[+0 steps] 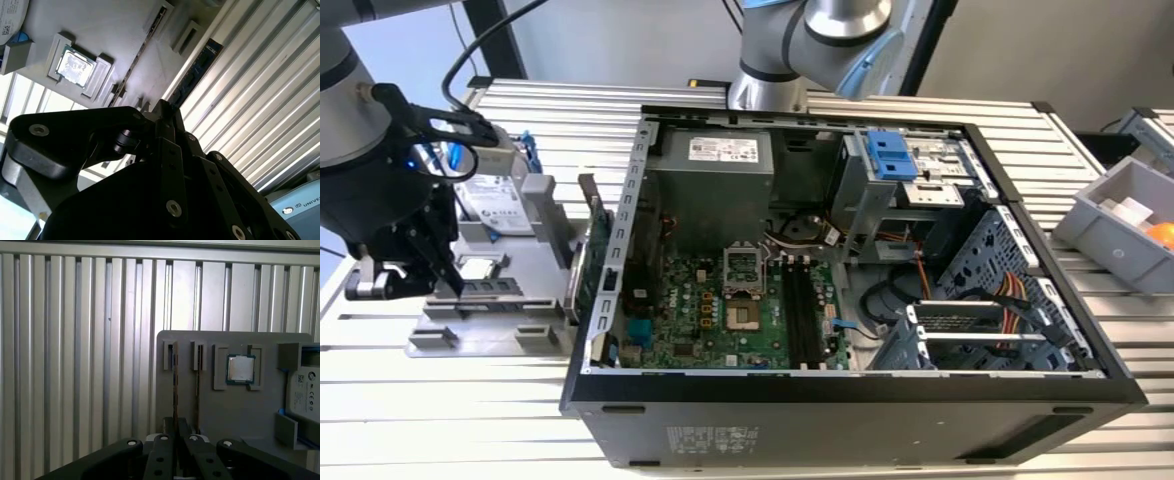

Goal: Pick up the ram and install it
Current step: 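Pick up the ram and move it above insertion slot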

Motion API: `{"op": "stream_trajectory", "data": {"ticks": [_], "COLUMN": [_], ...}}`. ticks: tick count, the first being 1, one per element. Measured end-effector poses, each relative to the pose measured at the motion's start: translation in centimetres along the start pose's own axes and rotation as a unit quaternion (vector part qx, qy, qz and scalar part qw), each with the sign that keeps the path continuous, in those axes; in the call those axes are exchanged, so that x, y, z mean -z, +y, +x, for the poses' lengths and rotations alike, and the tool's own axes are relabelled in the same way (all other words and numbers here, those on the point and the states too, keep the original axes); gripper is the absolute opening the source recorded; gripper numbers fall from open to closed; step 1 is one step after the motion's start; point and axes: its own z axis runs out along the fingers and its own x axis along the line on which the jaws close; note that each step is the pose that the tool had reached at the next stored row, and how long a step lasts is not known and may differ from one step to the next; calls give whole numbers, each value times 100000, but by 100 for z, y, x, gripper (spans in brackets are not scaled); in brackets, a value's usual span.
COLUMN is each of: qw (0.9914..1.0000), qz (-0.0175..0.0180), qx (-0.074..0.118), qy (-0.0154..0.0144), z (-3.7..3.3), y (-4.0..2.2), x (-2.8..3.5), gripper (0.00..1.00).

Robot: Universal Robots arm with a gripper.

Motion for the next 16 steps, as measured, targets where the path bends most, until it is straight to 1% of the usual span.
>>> {"op": "stream_trajectory", "data": {"ticks": [9, 16], "qw": [100000, 100000], "qz": [-13, -20], "qx": [-7, -9], "qy": [22, 28], "z": [-1, -2], "y": [1, 2], "x": [24, 79], "gripper": [0, 0]}}
